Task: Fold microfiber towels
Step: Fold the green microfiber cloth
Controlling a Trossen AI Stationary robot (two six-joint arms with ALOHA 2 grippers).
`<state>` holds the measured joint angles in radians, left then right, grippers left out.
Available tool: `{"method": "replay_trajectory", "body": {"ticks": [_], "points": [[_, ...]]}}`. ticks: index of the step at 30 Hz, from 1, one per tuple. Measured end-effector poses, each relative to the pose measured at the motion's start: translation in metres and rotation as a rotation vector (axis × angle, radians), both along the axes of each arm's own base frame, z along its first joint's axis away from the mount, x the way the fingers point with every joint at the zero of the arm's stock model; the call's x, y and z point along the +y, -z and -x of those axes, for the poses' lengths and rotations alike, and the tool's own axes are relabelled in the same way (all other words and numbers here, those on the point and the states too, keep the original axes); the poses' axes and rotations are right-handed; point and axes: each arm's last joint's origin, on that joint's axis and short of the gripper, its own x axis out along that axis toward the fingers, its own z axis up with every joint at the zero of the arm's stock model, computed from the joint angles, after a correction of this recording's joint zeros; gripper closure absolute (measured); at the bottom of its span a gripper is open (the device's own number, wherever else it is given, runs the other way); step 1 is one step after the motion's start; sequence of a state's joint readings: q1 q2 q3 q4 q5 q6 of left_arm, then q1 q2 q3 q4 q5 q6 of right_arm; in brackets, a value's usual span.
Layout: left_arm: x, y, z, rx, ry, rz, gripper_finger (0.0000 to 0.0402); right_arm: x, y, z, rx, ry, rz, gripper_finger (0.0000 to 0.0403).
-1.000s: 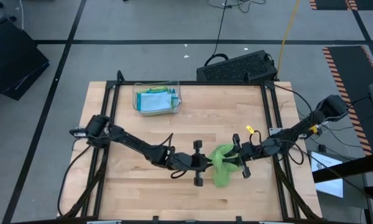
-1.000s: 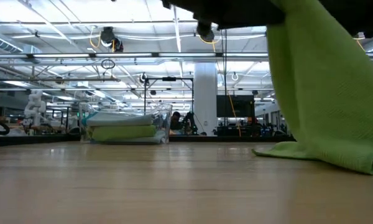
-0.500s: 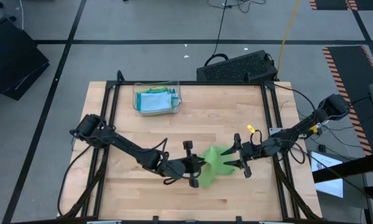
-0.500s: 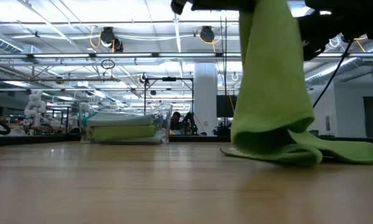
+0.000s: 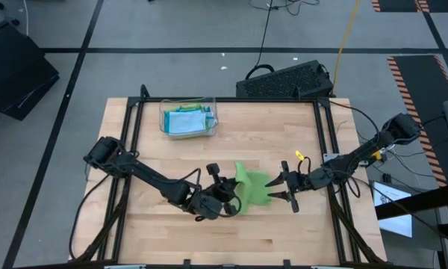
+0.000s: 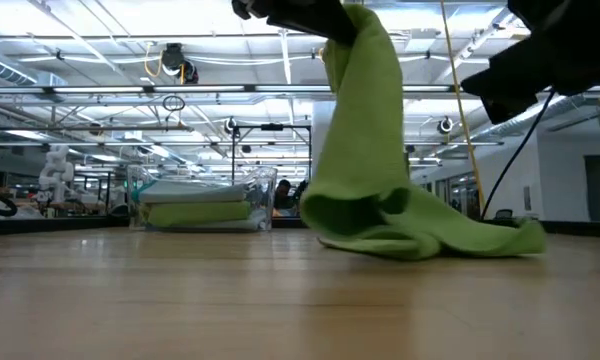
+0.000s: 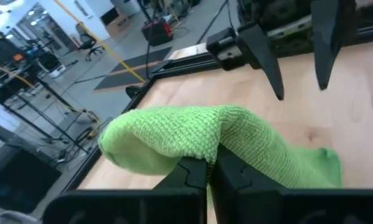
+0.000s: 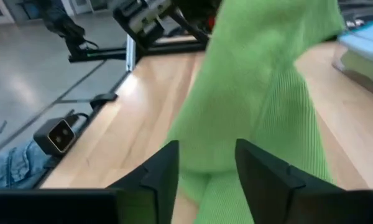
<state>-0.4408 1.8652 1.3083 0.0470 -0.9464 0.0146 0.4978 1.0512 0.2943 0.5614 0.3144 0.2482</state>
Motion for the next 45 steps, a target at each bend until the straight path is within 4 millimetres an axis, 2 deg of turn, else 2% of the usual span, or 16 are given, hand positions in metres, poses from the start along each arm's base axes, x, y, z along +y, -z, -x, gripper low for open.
{"method": "replay_trajectory", "body": {"ticks": [3,8,12,17,26,30,33,39,42,45], "points": [[0.0,-0.001,0.0,-0.02,-0.021,0.002,0.0391,-0.003,0.006,-0.001,0.047,0.018,0.007,0.0284],[-0.006,-0.019,0.009,-0.067,-0.002,0.032,0.0397,-0.006,0.015,-0.005,0.096,0.048,0.02,0.0326],[-0.013,-0.026,0.016,-0.08,0.019,0.042,0.0389,-0.005,0.02,-0.011,0.097,0.058,0.02,0.0339],[-0.017,-0.027,0.019,-0.079,0.034,0.038,0.0394,0.002,0.028,-0.025,0.097,0.031,0.01,0.0317],[-0.015,-0.026,0.018,-0.068,0.028,0.029,0.0388,0.018,0.043,-0.065,0.184,-0.015,0.067,0.0223],[-0.015,-0.025,0.018,-0.06,0.03,0.025,0.0397,0.018,0.048,-0.073,0.183,-0.013,0.099,0.0194],[-0.015,-0.025,0.018,-0.057,0.029,0.024,0.0386,0.017,0.046,-0.076,0.144,-0.019,0.118,0.0183],[-0.015,-0.025,0.018,-0.056,0.029,0.024,0.0395,0.022,0.041,-0.077,0.078,-0.109,0.158,0.0186],[-0.015,-0.025,0.018,-0.057,0.028,0.026,0.0394,0.024,0.038,-0.077,0.052,-0.139,0.157,0.0208],[-0.015,-0.025,0.018,-0.057,0.028,0.026,0.0384,0.024,0.037,-0.077,0.041,-0.135,0.154,0.0249]]}}
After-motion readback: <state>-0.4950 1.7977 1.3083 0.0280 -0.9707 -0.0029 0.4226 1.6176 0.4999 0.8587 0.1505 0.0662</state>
